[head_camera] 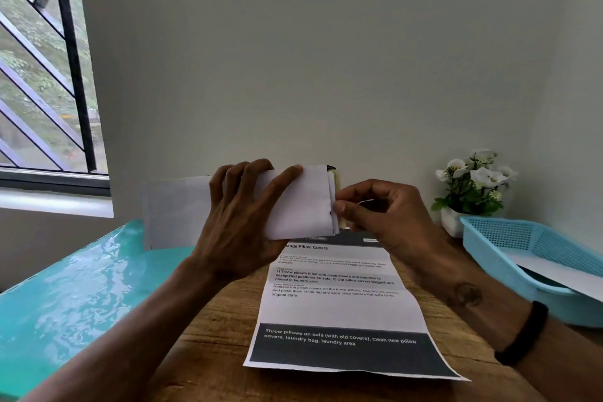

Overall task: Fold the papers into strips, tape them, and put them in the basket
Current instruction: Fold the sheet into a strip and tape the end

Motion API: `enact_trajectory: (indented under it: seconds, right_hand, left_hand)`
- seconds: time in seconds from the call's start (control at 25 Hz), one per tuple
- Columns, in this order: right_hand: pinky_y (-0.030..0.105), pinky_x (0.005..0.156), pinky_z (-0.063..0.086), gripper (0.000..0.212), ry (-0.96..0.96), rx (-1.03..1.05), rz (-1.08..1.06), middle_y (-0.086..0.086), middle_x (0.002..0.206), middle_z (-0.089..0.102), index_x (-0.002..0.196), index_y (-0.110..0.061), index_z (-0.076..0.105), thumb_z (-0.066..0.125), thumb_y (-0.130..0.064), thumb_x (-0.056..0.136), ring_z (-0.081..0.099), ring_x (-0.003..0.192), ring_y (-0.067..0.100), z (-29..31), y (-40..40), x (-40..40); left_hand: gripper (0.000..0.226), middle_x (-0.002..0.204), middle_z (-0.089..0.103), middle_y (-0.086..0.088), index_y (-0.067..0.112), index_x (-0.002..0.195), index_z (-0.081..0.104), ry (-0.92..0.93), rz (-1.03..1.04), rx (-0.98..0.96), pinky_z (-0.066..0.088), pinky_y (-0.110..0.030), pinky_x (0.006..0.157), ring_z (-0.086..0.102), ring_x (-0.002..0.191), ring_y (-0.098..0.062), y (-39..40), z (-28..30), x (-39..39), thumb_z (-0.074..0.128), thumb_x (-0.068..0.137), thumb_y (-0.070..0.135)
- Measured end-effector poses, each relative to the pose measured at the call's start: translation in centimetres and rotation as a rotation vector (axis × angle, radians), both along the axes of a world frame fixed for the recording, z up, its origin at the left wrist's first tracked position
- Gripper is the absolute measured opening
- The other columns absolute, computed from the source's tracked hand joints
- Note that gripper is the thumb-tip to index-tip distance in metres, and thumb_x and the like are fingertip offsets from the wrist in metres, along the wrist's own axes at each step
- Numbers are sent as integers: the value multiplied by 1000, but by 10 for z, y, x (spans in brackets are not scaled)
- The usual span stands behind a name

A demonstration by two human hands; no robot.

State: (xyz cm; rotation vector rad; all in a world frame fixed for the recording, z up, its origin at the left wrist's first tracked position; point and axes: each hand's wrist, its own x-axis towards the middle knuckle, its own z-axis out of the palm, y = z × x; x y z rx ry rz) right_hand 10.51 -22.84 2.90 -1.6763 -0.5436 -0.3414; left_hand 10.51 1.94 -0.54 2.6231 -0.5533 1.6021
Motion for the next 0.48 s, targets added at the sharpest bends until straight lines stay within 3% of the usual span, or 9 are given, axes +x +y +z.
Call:
enact_trajectory:
  seconds: [0.08,0.16,0.32,0.48]
  right_hand:
    - [47,83,62,7,39,-2,10,11,91,81,95,-24,83,79,-26,91,72,78,31,0,4,-2]
    - [58,96,58,18,128,36,74,9,99,82,100,-25,83,72,-38,94,73,99,44,-3,7,-3]
    - [62,103,53,45,221,45,216,9,113,80,110,-19,81,79,-54,82,71,112,41,-7,14,-3]
    - [53,100,58,49,209,-4,244,5,112,80,114,-20,79,86,-46,73,75,109,27,-12,14,-3]
  left_hand:
    - [93,136,49,-16,21,152,47,-17,-10,2,32,-55,110,44,124,-40,-3,1,0,78,71,57]
    - [94,137,49,-16,22,152,45,-15,-16,1,32,-56,111,43,124,-40,-5,1,-1,77,72,59]
    - [94,137,50,-17,21,153,47,-28,-36,-1,31,-55,112,44,124,-40,-8,1,-2,76,74,63]
    - [91,137,50,-17,23,153,44,-64,-72,22,30,-55,113,41,125,-38,-16,2,-3,73,76,62]
